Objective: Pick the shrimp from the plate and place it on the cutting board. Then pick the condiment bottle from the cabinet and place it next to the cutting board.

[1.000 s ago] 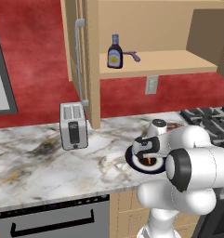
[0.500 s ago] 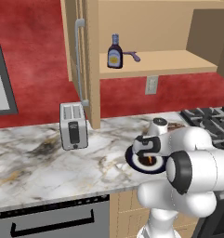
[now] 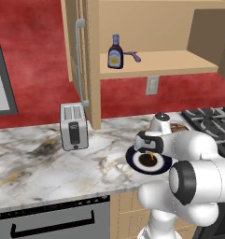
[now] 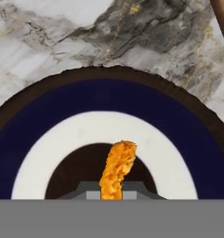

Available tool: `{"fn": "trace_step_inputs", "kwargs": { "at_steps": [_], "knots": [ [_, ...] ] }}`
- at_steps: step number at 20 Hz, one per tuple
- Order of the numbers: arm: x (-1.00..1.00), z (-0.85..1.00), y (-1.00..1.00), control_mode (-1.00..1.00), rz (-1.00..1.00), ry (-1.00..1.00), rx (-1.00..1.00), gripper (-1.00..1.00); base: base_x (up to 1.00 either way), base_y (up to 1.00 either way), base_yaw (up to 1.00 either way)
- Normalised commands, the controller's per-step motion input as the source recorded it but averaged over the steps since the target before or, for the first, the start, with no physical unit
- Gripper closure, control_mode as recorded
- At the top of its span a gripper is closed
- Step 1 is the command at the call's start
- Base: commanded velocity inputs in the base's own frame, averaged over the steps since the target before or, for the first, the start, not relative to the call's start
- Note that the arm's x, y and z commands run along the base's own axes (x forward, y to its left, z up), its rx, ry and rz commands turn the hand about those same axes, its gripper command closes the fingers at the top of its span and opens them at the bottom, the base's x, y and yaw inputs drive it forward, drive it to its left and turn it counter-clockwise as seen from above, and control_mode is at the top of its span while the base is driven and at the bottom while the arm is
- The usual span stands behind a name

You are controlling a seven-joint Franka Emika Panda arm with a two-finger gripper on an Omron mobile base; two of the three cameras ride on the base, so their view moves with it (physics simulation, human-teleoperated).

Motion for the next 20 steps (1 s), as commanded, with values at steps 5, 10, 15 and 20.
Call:
{"fn": "trace_step_inputs", "kwargs": {
  "at_steps": [5, 10, 15, 20],
  "knots": [
    [0.0, 0.17, -0.12, -1.0, 0.0, 0.0, 0.0, 1.0, 0.0, 0.0, 0.0],
    [0.0, 0.11, -0.22, -1.0, 0.0, 0.0, 0.0, 1.0, 0.0, 0.0, 0.0],
    [0.0, 0.1, -0.26, -1.0, 0.0, 0.0, 0.0, 1.0, 0.0, 0.0, 0.0],
    [0.0, 0.05, -0.32, -1.0, 0.0, 0.0, 0.0, 1.0, 0.0, 0.0, 0.0]
  ]
}}
